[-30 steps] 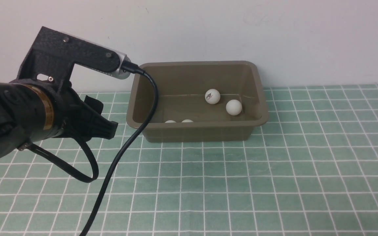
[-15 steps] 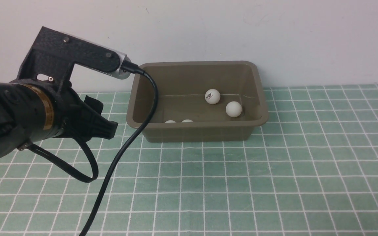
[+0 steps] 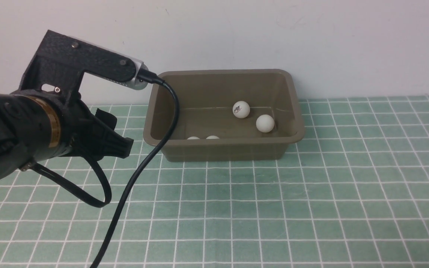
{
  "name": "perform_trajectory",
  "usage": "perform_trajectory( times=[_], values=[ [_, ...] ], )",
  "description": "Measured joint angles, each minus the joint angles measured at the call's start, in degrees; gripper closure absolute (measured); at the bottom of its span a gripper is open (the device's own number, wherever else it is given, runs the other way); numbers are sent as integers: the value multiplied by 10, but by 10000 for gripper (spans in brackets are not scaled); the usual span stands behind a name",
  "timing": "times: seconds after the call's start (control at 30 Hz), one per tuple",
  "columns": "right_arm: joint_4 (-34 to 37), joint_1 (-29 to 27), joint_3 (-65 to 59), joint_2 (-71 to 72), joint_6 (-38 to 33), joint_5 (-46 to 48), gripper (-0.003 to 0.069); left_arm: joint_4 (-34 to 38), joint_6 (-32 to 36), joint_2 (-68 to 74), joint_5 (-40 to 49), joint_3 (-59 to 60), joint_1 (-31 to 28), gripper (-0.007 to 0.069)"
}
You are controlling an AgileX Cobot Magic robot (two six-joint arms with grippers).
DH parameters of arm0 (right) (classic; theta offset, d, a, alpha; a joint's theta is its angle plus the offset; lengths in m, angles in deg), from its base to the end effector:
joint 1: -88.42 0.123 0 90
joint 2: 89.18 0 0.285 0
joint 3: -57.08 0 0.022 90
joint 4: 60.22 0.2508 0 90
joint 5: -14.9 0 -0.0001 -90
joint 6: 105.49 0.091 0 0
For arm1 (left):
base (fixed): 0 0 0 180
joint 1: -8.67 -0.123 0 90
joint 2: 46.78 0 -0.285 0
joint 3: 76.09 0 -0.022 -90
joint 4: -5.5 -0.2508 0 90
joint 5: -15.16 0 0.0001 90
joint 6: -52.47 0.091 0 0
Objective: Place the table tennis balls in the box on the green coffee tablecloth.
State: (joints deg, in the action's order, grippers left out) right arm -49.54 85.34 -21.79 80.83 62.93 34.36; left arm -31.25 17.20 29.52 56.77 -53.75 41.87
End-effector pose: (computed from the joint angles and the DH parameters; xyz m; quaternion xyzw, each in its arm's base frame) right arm 0.0562 0.0026 0.1713 -0.0070 0.8088 0.0015 0.5880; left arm 0.2237 -0.1031 0.3258 0.1343 0.8951 0.0475 0.4226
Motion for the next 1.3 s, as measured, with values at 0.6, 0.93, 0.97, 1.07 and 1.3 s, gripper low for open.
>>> perform_trajectory(
  times=[0.6,0.93,0.97,1.07,1.3],
  values=[
    [0,0,0,0,0,0,197,5,-9,-19,6,12,0,241],
    [0,0,0,0,0,0,197,13,-9,-108,-42,91,-79,241],
    [0,0,0,0,0,0,197,13,-9,-118,-54,102,-95,241],
    [0,0,0,0,0,0,197,15,-9,-151,-99,146,-153,241],
    [0,0,0,0,0,0,197,15,-9,-225,-241,266,-293,241]
  ],
)
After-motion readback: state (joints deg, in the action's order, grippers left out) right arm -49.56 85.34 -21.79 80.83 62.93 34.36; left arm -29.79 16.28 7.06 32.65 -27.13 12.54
